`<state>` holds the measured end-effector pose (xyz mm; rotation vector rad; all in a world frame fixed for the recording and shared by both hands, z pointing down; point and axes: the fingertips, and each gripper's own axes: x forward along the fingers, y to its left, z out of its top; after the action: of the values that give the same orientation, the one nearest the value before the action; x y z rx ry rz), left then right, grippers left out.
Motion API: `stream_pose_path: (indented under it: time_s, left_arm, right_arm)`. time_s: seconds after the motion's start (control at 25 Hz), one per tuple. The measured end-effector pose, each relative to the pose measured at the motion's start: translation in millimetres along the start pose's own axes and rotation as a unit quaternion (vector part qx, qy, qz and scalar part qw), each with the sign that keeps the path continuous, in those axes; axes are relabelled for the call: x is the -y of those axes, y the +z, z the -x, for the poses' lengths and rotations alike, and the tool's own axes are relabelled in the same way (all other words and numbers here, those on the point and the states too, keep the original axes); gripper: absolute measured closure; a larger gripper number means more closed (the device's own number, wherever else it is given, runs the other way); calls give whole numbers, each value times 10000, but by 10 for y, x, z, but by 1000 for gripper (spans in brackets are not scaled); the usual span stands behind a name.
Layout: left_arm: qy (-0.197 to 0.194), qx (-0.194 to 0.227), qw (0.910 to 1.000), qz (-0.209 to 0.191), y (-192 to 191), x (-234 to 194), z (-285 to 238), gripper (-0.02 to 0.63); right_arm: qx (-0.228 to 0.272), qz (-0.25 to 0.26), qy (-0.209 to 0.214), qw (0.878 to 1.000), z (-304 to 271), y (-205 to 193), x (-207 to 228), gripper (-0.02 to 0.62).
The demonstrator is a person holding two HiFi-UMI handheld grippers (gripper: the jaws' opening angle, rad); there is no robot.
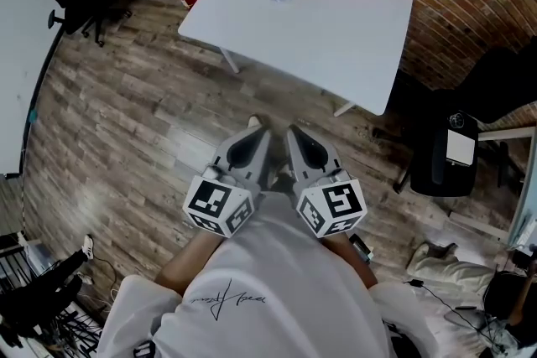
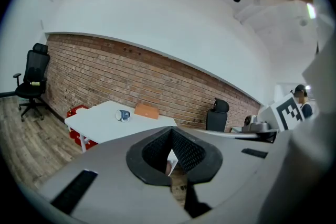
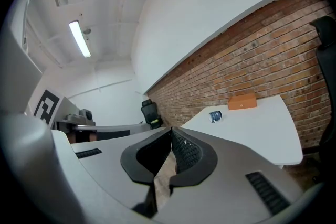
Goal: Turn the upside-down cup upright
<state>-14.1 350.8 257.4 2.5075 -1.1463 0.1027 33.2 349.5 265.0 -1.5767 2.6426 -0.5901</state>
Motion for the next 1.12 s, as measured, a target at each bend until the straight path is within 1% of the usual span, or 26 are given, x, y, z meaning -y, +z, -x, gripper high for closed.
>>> stream_pose_path:
  time_s: [0.4, 0.64, 0.8, 1.12]
  left_arm:
    - [-107, 130, 9997, 178, 206, -265, -362, 597]
    - [-103, 61, 9997, 227, 315, -512, -595, 597]
    - [-83, -62, 9997, 207, 382, -699, -786, 597]
    - [-132, -117, 9994, 284, 575, -1106, -1082, 597]
  right_arm:
    - [-115, 137, 9, 9998, -390, 154, 124, 574]
    - [-186, 106, -23, 9998, -696, 231, 254, 574]
    - [-261, 98, -2, 9996, -930, 261, 335, 574]
    - [-379, 100, -59, 9992, -1455, 368, 492, 574]
